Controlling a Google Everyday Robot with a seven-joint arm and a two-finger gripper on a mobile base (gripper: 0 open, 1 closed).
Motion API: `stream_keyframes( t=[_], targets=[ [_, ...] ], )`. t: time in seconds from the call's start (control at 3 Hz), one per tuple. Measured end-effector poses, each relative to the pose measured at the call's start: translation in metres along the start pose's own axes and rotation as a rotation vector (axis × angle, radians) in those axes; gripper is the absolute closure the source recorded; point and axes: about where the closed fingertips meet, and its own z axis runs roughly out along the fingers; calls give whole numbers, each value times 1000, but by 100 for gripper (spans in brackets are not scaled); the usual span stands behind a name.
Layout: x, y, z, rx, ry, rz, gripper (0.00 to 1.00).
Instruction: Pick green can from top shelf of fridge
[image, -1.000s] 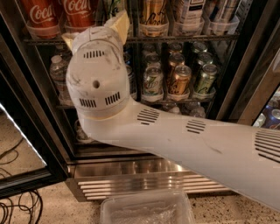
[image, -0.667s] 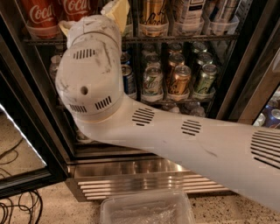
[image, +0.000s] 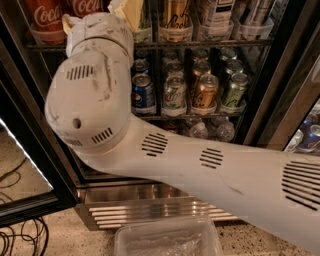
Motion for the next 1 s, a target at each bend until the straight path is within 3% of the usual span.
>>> stream_keyframes(
  t=[0.67, 1.0],
  targets=[
    [-1, 2, -24, 13, 10, 37, 19],
    [4, 0, -25, -3, 27, 111, 19]
  ],
)
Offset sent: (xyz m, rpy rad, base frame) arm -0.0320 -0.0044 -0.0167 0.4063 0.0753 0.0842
